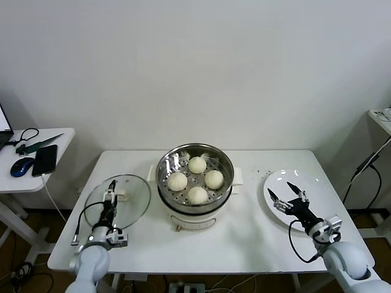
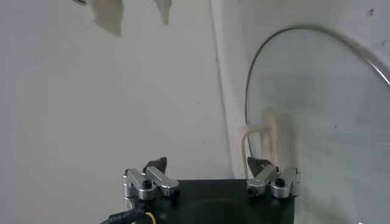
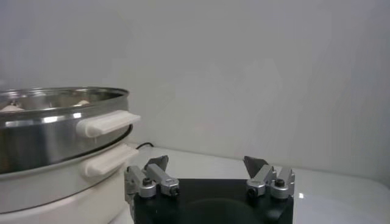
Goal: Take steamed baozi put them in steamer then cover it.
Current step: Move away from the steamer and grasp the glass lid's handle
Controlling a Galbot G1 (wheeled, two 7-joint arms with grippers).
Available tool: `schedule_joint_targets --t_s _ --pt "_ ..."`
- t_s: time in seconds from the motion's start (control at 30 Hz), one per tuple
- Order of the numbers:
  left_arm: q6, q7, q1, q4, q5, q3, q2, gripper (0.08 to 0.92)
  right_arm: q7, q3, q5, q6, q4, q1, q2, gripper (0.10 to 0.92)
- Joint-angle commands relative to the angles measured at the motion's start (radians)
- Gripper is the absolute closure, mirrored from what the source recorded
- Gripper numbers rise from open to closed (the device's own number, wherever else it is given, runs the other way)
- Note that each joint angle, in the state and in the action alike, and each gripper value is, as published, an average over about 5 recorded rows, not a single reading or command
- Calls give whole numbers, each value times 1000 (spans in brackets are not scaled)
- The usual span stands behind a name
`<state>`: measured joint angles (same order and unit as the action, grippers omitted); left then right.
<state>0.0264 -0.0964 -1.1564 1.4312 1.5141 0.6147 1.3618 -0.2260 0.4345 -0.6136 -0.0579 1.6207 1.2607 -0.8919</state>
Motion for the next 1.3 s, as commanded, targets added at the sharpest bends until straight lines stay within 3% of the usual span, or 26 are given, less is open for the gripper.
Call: schedule_joint_targets --t_s 0.03,0.67,0.77,1.3 --pt "0 -8 81 -97 14 -3 1 177 -4 9 12 0 -3 12 -7 203" --pt "-14 -27 132 -166 -11 -1 5 183 -24 9 38 -20 -22 14 -24 203" --pt "-17 -28 131 -172 -14 3 7 236 -26 10 41 -22 -24 13 -28 203" --pt "-20 -34 99 -116 -70 1 5 701 -30 -1 61 -28 -30 5 -39 203"
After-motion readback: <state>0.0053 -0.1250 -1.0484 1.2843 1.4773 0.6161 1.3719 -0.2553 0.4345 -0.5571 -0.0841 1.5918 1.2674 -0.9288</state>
